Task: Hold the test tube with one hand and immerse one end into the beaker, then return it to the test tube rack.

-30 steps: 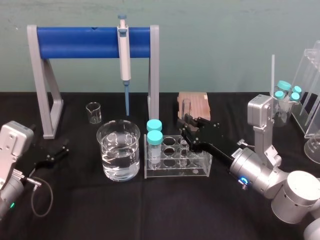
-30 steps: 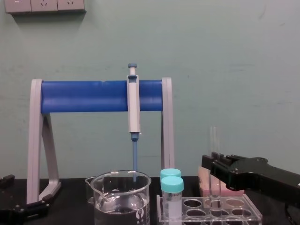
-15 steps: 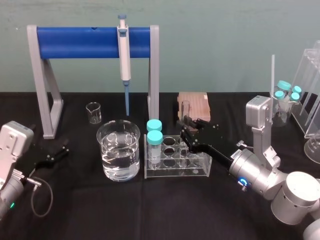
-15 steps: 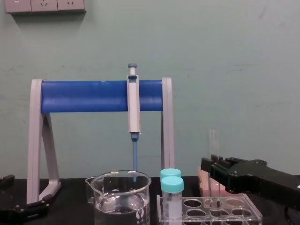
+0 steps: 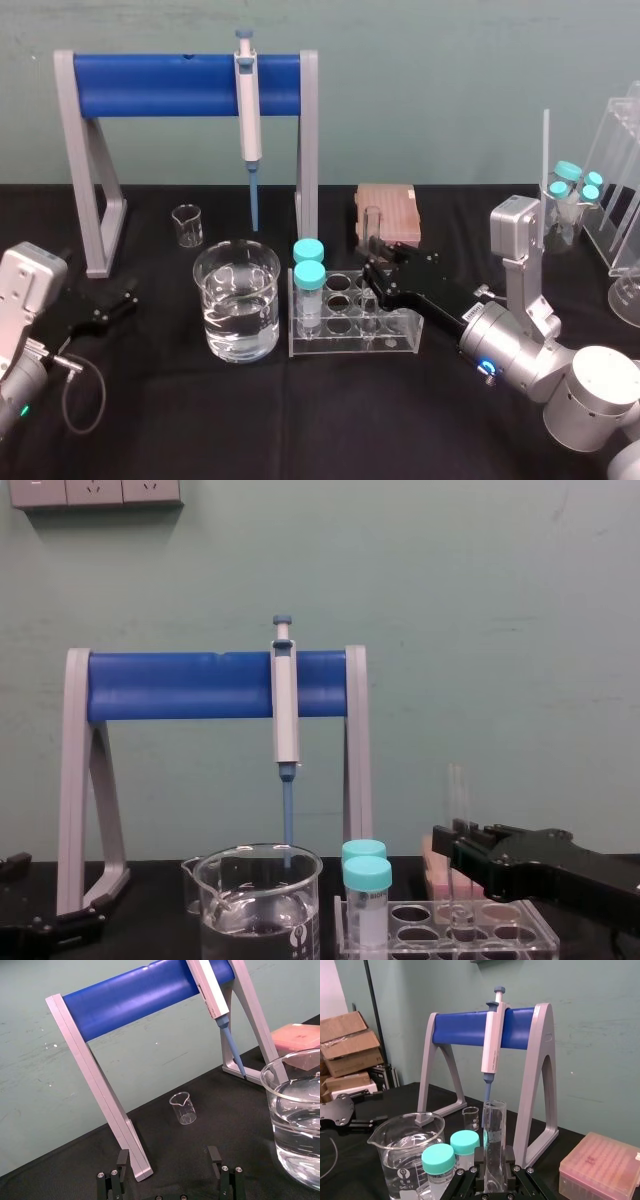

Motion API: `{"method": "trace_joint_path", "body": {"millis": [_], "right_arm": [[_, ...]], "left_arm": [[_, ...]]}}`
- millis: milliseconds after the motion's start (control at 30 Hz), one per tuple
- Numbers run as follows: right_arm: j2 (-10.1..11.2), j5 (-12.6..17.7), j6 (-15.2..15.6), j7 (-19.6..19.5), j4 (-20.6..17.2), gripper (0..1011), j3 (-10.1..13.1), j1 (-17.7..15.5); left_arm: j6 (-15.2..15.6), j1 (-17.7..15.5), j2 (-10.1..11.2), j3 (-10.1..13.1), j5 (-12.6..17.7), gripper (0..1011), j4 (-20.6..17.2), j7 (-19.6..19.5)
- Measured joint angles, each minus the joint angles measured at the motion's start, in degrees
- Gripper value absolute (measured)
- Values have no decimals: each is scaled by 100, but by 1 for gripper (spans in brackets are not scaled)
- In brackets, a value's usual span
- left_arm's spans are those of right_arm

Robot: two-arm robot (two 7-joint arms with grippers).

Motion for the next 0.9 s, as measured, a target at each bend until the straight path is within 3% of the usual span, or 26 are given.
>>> {"method": "trace_joint_path", "body": {"millis": [767,900], "right_arm": [[-1,-71,-34,11,42,228,-33,48],[-2,-65,-34,12,41,351,-31,46]], "left_arm": [[0,0,0,0,0,1000,0,0],[0,0,0,0,0,1000,0,0]]}}
